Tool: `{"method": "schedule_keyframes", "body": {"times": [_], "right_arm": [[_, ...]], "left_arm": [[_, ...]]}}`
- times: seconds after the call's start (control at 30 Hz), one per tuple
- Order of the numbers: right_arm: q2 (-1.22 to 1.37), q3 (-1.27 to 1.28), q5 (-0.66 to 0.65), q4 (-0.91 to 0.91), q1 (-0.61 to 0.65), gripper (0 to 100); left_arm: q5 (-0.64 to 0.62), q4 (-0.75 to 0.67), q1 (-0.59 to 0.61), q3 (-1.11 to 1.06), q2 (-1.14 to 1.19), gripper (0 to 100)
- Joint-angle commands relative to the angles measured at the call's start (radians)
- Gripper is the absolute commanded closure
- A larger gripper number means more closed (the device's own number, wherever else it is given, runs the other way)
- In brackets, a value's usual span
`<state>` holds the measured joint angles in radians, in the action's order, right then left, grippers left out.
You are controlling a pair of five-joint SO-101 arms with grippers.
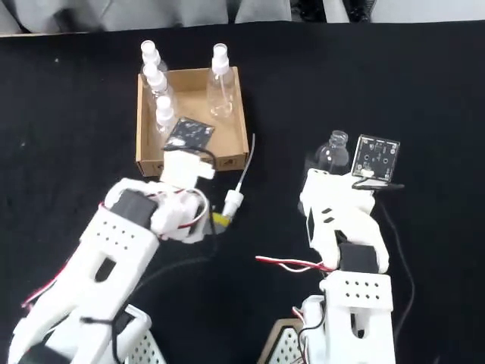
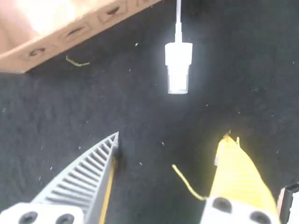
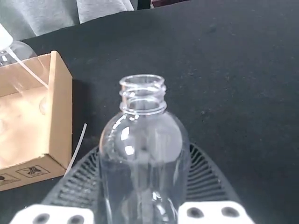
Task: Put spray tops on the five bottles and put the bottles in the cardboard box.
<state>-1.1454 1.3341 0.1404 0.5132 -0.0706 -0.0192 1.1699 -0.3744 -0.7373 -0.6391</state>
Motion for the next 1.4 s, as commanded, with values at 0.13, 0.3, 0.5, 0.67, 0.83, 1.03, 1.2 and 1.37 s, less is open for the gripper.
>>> {"method": "schedule_keyframes", "body": {"times": [0.13,0.3,0.5,0.67,0.83,1.03,1.2,1.37], "right_arm": [[-0.039,-0.005,-0.003,-0.031,-0.026,91.7],[-0.042,-0.005,-0.003,-0.031,-0.026,91.6],[-0.044,-0.005,-0.003,-0.031,-0.026,91.4],[-0.044,-0.007,-0.008,-0.031,-0.026,91.3],[-0.044,-0.007,-0.009,-0.031,-0.026,91.3],[-0.044,-0.008,-0.011,-0.031,-0.026,91.3],[-0.044,-0.008,-0.011,-0.032,-0.026,91.3],[-0.044,-0.008,-0.011,-0.032,-0.026,91.3]], "left_arm": [[0.006,-0.023,-0.079,0.254,0.282,69],[0.005,-0.023,-0.099,0.372,0.443,69],[-0.006,-0.025,-0.099,0.469,0.588,69],[-0.058,-0.094,-0.094,0.496,0.667,69],[-0.06,-0.144,-0.097,0.501,0.743,69],[-0.057,-0.201,-0.085,0.492,0.799,71],[-0.057,-0.222,-0.085,0.499,0.825,79],[-0.057,-0.259,-0.084,0.487,0.827,80]]}}
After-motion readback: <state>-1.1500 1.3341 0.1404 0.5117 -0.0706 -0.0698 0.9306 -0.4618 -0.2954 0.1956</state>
